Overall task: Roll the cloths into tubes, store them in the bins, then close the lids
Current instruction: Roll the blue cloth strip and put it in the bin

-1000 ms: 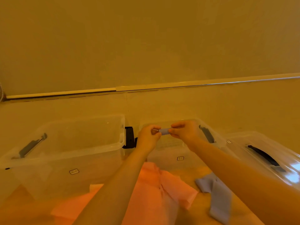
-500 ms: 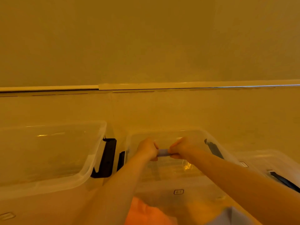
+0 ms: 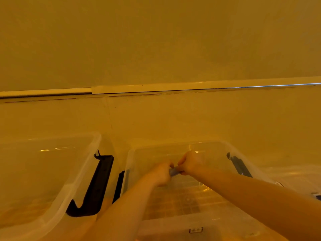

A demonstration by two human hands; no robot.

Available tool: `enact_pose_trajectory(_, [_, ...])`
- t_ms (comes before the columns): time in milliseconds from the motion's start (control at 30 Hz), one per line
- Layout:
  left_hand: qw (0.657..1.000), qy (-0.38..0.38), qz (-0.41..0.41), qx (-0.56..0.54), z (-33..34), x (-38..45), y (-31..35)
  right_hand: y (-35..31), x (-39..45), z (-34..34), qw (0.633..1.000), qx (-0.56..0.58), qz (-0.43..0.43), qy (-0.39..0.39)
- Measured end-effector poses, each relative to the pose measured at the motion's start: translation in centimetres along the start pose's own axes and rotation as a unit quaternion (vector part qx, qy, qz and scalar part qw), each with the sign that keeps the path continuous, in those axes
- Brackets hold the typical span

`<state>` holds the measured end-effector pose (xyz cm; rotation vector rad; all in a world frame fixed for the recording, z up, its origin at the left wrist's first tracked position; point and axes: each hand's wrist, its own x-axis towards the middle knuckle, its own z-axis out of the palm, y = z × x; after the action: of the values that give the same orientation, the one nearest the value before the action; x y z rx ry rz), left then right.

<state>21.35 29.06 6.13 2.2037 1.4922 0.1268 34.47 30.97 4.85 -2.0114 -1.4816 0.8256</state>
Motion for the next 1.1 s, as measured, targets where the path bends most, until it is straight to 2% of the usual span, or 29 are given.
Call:
enact_pose_trajectory(67, [1.0,-0.011,-0.002,0.007,0.5,0.7,-0.3,0.6,0.4,0.3,1.0,-0.015,-0.001,0.009])
enact_pose_trajectory(200, [1.0,-0.028,-0.007,0.007,0.8,1.5,-0.6,1.2,0.1,1.1,0.998,0.057,0.002,0.005])
enact_pose_trajectory(633, [0.998,-0.026,-0.039,0.052,1.4,2.5,-1.3,2.7,1.9,2.7,1.0,-0.008,-0.016,0.011])
enact_pose_trajectory(900, [0.998,-0.029,-0.041,0.041,0.7,2.1,-0.9,3.1,2.2,2.7,0.998,0.034,-0.059,0.007])
enact_pose_trajectory(1100, [0.997,-0.05,-0.042,0.031,0.1,1.6,-0.6,3.3,1.9,2.2,0.994,-0.008,-0.107,-0.008])
